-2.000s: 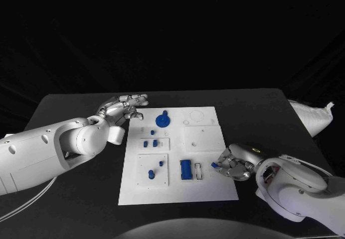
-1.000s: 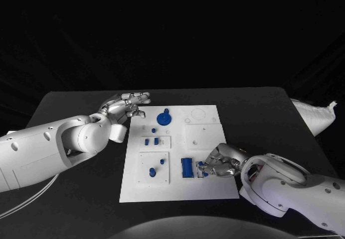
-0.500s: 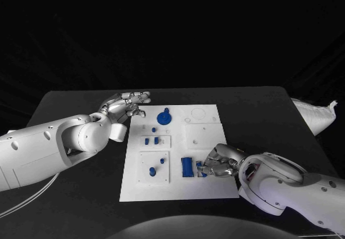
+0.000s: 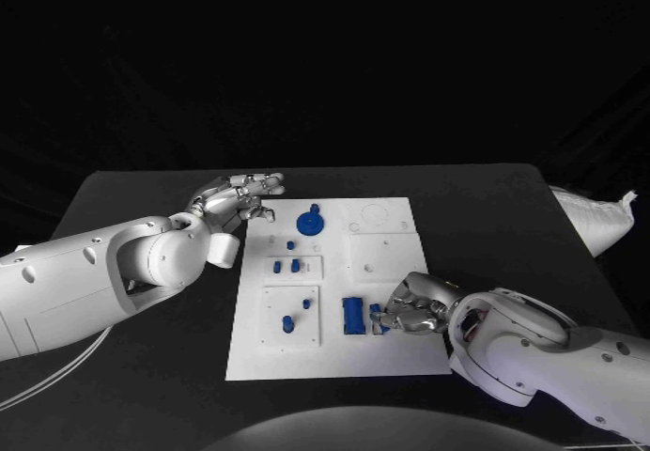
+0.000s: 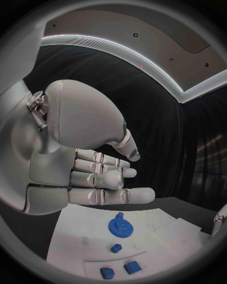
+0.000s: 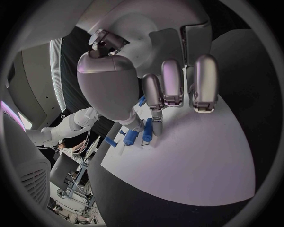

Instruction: Assemble the parts on the task board

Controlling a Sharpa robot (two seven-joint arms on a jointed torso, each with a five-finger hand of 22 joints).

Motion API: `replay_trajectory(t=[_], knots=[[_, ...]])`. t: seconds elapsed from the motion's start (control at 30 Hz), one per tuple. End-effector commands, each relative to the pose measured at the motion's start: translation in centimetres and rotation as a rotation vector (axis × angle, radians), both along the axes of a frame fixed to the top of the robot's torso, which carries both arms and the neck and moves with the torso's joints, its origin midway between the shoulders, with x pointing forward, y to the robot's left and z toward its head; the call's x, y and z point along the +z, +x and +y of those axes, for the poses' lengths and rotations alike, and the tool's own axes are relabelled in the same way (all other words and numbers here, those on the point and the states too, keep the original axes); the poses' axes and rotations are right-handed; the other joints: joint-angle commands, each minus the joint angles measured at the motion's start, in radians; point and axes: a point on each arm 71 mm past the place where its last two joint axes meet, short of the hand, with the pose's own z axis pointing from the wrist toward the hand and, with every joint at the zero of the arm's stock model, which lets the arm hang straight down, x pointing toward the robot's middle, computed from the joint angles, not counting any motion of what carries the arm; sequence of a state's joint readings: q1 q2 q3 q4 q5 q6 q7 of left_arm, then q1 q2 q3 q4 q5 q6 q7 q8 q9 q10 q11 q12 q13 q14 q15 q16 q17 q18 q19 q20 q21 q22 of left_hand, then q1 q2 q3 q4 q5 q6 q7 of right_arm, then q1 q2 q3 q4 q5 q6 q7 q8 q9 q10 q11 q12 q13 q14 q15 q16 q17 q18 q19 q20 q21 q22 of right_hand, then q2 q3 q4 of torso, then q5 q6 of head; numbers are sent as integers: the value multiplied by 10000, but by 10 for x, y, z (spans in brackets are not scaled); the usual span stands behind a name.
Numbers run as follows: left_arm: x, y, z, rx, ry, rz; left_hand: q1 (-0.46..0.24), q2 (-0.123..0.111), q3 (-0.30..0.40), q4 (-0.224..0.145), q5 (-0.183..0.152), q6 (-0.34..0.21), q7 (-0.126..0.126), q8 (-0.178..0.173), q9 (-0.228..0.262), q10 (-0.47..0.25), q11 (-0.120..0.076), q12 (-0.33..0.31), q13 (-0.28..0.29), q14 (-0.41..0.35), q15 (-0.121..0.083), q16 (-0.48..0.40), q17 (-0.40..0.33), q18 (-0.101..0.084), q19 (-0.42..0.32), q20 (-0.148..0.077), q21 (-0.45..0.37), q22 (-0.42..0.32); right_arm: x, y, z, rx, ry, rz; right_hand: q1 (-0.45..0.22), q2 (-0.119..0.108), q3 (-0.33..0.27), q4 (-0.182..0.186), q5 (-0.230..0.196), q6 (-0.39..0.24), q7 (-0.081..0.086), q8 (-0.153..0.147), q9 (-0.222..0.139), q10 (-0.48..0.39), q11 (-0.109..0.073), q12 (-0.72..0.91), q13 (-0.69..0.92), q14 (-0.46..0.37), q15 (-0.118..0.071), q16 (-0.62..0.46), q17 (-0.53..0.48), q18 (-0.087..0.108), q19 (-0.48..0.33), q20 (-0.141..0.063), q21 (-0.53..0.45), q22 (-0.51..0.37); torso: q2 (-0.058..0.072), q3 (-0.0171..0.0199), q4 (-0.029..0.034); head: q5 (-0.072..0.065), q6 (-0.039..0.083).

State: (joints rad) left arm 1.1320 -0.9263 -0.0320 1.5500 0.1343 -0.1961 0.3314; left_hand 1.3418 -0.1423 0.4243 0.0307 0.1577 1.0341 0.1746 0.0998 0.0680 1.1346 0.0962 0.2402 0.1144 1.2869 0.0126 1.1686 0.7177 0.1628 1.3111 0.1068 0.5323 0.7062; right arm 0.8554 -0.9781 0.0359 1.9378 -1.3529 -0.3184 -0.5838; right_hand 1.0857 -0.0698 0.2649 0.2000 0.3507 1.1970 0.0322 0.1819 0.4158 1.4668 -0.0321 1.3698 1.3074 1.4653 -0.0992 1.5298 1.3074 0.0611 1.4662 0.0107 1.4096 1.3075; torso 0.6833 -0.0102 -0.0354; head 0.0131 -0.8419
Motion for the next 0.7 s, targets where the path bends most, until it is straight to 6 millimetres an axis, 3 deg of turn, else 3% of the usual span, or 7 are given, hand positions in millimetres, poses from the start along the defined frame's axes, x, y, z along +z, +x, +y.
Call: replay_trajectory(t=[0.03, 0.27, 0.43, 0.53, 0.7], knots=[[1, -1, -2, -159, -94, -103, 3, 133, -64, -6, -51, -65, 16, 39, -1, -72, 8, 55, 9, -78, -20, -49, -11, 178, -57, -12, -29, -17, -1, -2, 3, 251, -153, 56, -171, 19, -229, 92, 9, 146, -38, 123, 80, 523, -124, 135, 1554, 930, -75, 53, 2006, -67, 247, -110, 41, 123, -3, 2, -3, 10, -11], [1, -1, -1, -154, -89, -97, 2, 140, -69, -10, -49, -67, 18, 42, -1, -81, 10, 71, 11, -88, -20, -53, -29, 179, -60, -11, -34, -20, -1, -2, 4, 318, -137, 41, -329, 32, -746, 362, 36, 228, -110, 314, 260, 583, -190, 329, 1680, 930, -133, 51, 2006, -69, 252, -167, 41, 134, -8, 1, -4, 10, -13], [1, -1, -1, -151, -86, -93, 2, 140, -69, -10, -49, -67, 18, 42, -1, -81, 10, 71, 11, -88, -20, -53, -29, 179, -60, -11, -34, -20, -1, -2, 5, 348, -92, -7, -486, 25, -1230, 663, -302, 202, -140, 414, 374, 597, -217, 359, 1709, 934, -156, 59, 2021, -74, 259, -189, 48, 154, -6, 5, -8, 11, -12], [1, -1, -1, -146, -80, -88, 2, 140, -69, -10, -49, -67, 18, 42, -1, -81, 10, 71, 11, -88, -20, -53, -29, 179, -60, -11, -34, -20, 0, -2, 5, 362, -31, -104, -621, 115, -1606, 876, -590, 178, -164, 495, 463, 615, -223, 408, 1747, 938, -174, 70, 2041, -78, 269, -206, 61, 182, -10, 9, -7, 7, -14], [1, -1, -1, -156, -83, -83, 2, 140, -69, -10, -49, -67, 18, 42, -1, -81, 10, 71, 11, -88, -20, -53, -29, 179, -60, -11, -34, -20, 2, -2, 4, 356, 68, -265, -984, 305, -2025, 918, -676, 177, -183, 588, 555, 649, -249, 505, 1811, 945, -186, 89, 2076, -91, 292, -220, 99, 246, -8, 13, -13, 11, 0]])
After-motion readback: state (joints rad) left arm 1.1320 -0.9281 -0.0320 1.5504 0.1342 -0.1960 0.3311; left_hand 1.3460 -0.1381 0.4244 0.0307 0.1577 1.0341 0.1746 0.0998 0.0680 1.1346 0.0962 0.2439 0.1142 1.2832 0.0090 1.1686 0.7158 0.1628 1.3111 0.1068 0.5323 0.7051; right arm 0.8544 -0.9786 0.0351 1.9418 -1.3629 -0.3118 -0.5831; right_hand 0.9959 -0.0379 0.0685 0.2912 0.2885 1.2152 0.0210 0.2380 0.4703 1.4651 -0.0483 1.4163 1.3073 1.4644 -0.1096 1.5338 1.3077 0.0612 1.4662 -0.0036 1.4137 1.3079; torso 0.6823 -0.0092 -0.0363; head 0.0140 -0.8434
